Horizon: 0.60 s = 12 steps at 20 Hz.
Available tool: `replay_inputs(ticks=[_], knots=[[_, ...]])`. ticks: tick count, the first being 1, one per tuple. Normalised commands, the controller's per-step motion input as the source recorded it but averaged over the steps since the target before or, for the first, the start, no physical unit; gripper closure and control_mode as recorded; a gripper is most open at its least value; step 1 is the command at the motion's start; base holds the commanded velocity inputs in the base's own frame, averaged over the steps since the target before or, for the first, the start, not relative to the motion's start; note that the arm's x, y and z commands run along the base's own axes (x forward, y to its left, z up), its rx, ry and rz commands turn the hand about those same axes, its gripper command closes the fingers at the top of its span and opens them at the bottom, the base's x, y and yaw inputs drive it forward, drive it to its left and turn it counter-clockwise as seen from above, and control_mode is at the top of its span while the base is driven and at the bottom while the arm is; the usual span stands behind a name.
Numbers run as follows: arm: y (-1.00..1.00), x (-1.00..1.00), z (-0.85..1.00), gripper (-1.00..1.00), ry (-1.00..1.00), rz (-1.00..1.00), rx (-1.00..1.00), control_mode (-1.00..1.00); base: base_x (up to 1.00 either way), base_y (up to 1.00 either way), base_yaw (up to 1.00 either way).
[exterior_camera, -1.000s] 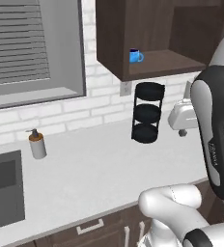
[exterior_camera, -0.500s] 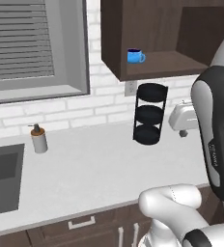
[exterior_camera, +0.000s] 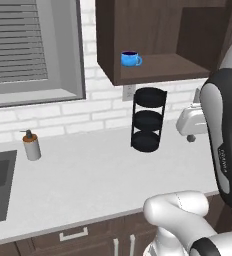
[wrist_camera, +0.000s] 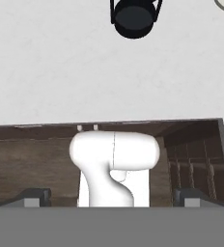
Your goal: Gather all objects into one cabinet and sort the glasses and bowls to opposite sides.
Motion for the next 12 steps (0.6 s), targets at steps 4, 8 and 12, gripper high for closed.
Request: replay_inputs(ticks=[4, 8, 12], knots=[[0.00, 0.00, 0.00, -1.00, 0.00, 0.00, 0.00, 1.00, 0.44, 0.00, 0.00], [0.00, 0.00, 0.00, -1.00, 0.00, 0.00, 0.00, 1.00, 0.63, 0.00, 0.00], [0.00, 0.00, 0.00, -1.00, 0.00, 0.00, 0.00, 1.00, 0.73, 0.00, 0.00]])
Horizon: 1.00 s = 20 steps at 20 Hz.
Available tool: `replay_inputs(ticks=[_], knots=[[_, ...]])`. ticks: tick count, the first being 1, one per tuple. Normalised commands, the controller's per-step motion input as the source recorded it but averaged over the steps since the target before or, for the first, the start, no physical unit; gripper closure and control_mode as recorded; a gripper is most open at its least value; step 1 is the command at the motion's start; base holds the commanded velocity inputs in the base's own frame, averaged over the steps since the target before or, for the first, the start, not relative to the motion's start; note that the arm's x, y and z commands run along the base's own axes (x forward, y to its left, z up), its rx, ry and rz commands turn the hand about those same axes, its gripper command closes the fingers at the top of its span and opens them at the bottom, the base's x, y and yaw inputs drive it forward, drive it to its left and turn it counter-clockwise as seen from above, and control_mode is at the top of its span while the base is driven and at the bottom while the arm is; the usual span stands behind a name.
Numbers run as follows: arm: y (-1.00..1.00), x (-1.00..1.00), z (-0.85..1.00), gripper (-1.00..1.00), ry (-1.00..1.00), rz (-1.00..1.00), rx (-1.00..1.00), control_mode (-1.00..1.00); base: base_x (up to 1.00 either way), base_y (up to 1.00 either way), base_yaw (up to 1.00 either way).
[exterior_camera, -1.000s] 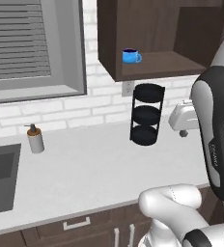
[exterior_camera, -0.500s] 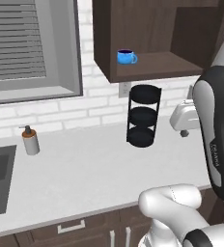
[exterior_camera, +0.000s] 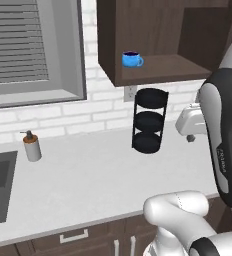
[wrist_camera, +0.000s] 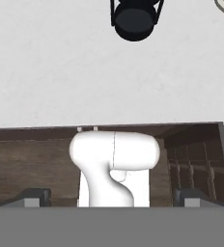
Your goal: Gather all objects into one cabinet and sort the glasses and bowls to opposite sides.
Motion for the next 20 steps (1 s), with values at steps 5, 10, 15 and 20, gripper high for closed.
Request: replay_inputs(ticks=[5, 10, 15, 20], knots=[[0.00, 0.78, 0.03, -1.00, 0.01, 0.00, 0.02, -1.00, 0.16, 0.00, 0.00], [0.00, 1.00, 0.17, -1.00, -0.01, 0.00, 0.05, -1.00, 0.00, 0.00, 0.00], [0.00, 0.94, 0.21, -1.00, -0.04, 0.00, 0.04, -1.00, 0.00, 0.00, 0.00], [0.00, 0.74, 0.18, -1.00, -0.04, 0.00, 0.01, -1.00, 0.00, 0.00, 0.00]])
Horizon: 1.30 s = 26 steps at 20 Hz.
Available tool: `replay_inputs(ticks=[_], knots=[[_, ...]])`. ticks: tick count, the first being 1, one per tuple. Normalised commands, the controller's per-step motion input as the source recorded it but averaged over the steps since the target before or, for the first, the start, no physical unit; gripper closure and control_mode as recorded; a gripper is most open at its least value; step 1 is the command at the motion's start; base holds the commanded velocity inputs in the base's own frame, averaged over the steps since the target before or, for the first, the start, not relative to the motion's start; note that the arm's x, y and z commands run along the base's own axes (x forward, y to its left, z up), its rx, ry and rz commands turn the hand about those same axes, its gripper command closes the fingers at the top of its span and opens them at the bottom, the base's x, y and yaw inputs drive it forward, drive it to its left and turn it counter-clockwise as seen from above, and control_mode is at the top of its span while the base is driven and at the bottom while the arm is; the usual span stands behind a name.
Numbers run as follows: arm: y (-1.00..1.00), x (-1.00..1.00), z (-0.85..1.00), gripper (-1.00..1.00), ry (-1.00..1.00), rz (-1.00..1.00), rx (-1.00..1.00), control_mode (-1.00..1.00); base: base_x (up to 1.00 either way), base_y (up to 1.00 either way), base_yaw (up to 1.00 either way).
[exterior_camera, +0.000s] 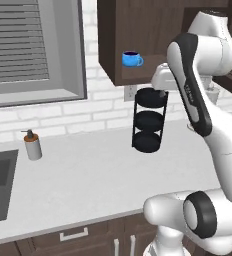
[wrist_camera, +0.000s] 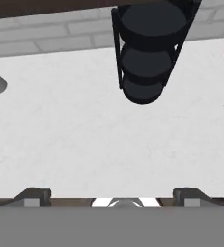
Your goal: Gather all objects into one cabinet and sort the glasses and bowls to opposite sides.
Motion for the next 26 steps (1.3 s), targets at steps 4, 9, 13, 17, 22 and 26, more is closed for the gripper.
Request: replay_inputs(ticks=[4, 9, 13, 17, 22, 26], knots=[[0.00, 0.69, 0.07, -1.00, -0.01, 0.00, 0.00, -1.00, 0.00, 0.00, 0.00], [-0.02, 0.12, 0.05, -1.00, -0.19, 0.04, 0.00, -1.00, 0.00, 0.00, 0.00], [0.00, 0.16, 0.02, -1.00, -0.21, 0.08, 0.02, -1.00, 0.00, 0.00, 0.00], [-0.01, 0.74, 0.00, -1.00, -0.08, 0.06, 0.05, -1.00, 0.00, 0.00, 0.00], [-0.10, 0.69, 0.14, -1.00, 0.00, 0.09, 0.02, -1.00, 0.00, 0.00, 0.00], [-0.04, 0.45, 0.22, -1.00, -0.04, 0.15, 0.00, -1.00, 0.00, 0.00, 0.00]])
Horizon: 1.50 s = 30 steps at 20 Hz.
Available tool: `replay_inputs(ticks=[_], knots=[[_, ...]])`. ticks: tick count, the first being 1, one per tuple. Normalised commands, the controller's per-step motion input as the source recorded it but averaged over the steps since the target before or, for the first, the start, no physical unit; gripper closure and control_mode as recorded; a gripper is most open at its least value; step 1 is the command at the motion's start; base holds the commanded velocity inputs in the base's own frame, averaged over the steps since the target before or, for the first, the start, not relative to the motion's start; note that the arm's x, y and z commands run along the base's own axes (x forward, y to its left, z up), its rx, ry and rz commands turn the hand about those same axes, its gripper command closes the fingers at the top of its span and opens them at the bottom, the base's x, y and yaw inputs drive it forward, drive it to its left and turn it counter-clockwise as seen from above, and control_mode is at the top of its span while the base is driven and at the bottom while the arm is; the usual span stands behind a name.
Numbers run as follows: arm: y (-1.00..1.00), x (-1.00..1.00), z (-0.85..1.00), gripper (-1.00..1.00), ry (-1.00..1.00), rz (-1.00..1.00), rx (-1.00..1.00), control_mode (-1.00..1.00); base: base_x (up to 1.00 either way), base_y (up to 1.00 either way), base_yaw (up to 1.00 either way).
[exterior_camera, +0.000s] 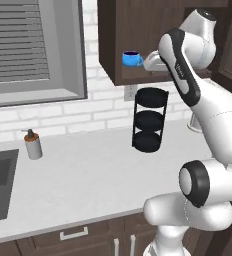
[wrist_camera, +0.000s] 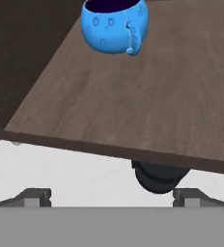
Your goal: Gather all objects into one cabinet and sort the glasses and bowls to opposite sides.
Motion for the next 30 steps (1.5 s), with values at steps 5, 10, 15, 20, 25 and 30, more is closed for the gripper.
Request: replay_inputs(ticks=[5, 10, 15, 20, 25, 30], knots=[[-0.01, 0.03, 0.20, -1.00, -0.18, 0.27, 0.00, -1.00, 0.00, 0.00, 0.00], [0.00, 0.02, 0.09, -1.00, -0.15, 0.21, 0.00, -1.00, 0.00, 0.00, 0.00], [0.00, 0.14, 0.08, -1.00, -0.01, 0.07, 0.00, -1.00, 0.00, 0.00, 0.00], [0.00, 0.37, 0.01, -1.00, 0.00, 0.01, 0.00, -1.00, 0.00, 0.00, 0.00], [0.12, 0.47, 0.00, -1.00, -0.03, 0.00, 0.00, -1.00, 0.00, 0.00, 0.00], [0.00, 0.14, 0.00, -1.00, -0.21, 0.00, 0.05, -1.00, 0.00, 0.00, 0.00]])
